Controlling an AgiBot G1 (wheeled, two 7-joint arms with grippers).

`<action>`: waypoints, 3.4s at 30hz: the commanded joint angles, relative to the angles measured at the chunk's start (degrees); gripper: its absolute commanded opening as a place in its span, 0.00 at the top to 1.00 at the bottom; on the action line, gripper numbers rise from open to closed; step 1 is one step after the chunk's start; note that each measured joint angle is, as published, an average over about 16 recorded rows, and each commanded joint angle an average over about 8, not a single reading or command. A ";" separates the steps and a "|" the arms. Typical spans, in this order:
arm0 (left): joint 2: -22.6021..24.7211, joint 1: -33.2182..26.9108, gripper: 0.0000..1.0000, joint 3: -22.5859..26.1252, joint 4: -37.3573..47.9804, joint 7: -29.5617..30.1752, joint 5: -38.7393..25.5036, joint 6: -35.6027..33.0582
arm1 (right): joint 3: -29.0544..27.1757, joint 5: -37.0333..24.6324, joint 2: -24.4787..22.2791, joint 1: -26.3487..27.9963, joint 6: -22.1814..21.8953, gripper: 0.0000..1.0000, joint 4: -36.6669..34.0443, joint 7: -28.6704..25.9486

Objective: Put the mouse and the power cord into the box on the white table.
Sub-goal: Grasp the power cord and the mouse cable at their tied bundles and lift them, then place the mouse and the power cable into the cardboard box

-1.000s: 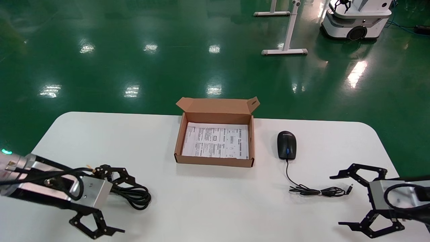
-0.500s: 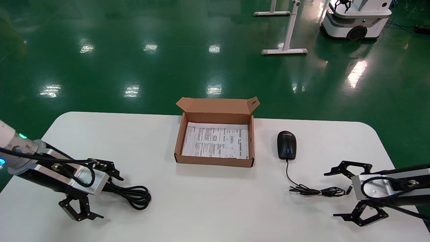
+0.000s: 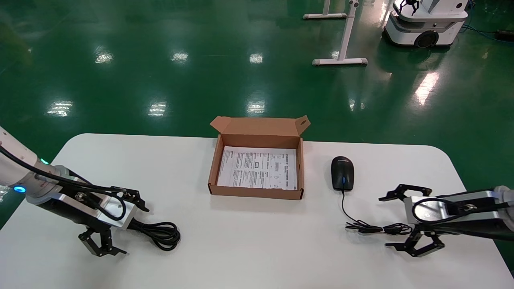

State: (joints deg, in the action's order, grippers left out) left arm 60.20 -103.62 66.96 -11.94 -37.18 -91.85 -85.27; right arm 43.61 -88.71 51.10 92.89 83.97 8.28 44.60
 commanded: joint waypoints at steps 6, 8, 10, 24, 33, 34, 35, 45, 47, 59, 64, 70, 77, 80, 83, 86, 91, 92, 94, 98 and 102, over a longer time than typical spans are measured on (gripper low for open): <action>1.13 -1.26 1.00 -0.27 3.90 -1.88 0.29 0.57 | 0.22 -0.30 1.44 0.88 0.42 1.00 -3.00 0.60; 1.21 -1.51 1.00 -0.31 4.36 -2.03 0.34 0.51 | 0.27 -0.39 1.57 1.03 0.43 1.00 -3.34 0.68; 1.15 -1.53 1.00 -0.36 4.29 -2.02 0.42 0.40 | 0.28 -0.41 1.54 1.04 0.48 1.00 -3.26 0.68; 0.88 -0.95 1.00 -0.35 3.10 -1.66 0.40 0.46 | 0.15 -0.19 1.21 0.69 0.51 1.00 -2.37 0.51; 0.83 -0.79 1.00 -0.32 2.79 -1.58 0.37 0.49 | 0.10 -0.09 1.13 0.58 0.57 1.00 -2.15 0.46; 0.83 -0.78 1.00 -0.32 2.77 -1.58 0.37 0.50 | 0.10 -0.09 1.12 0.57 0.56 1.00 -2.13 0.46; 0.82 -0.77 1.00 -0.31 2.75 -1.57 0.36 0.50 | 0.10 -0.09 1.12 0.56 0.54 1.00 -2.12 0.46; 0.78 -0.73 1.00 -0.31 2.63 -1.55 0.35 0.50 | 0.09 -0.10 1.08 0.52 0.45 1.00 -2.04 0.44; 0.71 -0.85 1.00 -0.36 2.60 -1.58 0.43 0.44 | 0.08 -0.10 1.08 0.51 0.45 1.00 -2.03 0.44; -5.88 -11.56 1.00 -2.63 0.05 -1.77 3.72 -4.50 | -2.84 3.58 0.06 11.57 1.54 1.00 -0.19 -2.57; -6.85 -18.61 1.00 -3.92 -0.97 1.48 4.74 -1.51 | -4.60 5.80 2.84 18.06 -0.09 1.00 0.66 -4.44; -4.90 -24.49 1.00 -7.07 -1.08 4.08 8.27 3.10 | -6.07 8.04 8.79 20.68 -1.98 1.00 0.50 -5.07; -2.41 -27.35 1.00 -10.43 0.90 4.72 12.80 5.57 | -6.05 8.36 15.59 18.67 -4.11 1.00 -0.24 -3.47; -2.27 -27.71 1.00 -10.95 1.68 4.29 13.60 4.97 | -5.88 8.21 18.14 17.66 -5.32 1.00 -0.67 -2.40; -2.55 -27.85 1.00 -10.73 2.29 3.77 13.34 4.00 | -5.74 8.04 20.42 17.01 -6.64 1.00 -1.38 -1.45; -2.97 -27.79 1.00 -10.31 2.82 3.24 12.76 3.09 | -5.52 7.76 22.38 16.50 -7.79 1.00 -2.24 -0.60; -3.60 -27.69 1.00 -9.87 3.67 2.21 12.16 2.11 | -4.84 6.89 24.71 15.26 -8.74 1.00 -3.50 0.58; -3.72 -27.68 1.00 -9.84 3.86 2.00 12.13 2.00 | -4.66 6.67 25.03 14.92 -8.80 1.00 -3.64 0.77; -3.95 -27.68 1.00 -9.81 4.28 1.63 12.07 1.80 | -4.26 6.20 25.56 14.17 -8.92 1.00 -3.72 1.10; -4.29 -27.74 1.00 -9.66 5.12 1.10 11.86 1.47 | -3.27 5.09 26.20 12.53 -9.38 1.00 -3.19 1.28; -4.41 -27.88 1.00 -9.40 5.84 0.80 11.46 1.30 | -2.01 3.84 26.53 10.80 -10.19 1.00 -2.02 0.55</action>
State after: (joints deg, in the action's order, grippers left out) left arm 55.90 -131.51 57.57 -6.18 -36.35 -80.40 -83.92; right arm 41.59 -84.72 77.53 103.78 73.73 6.44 44.92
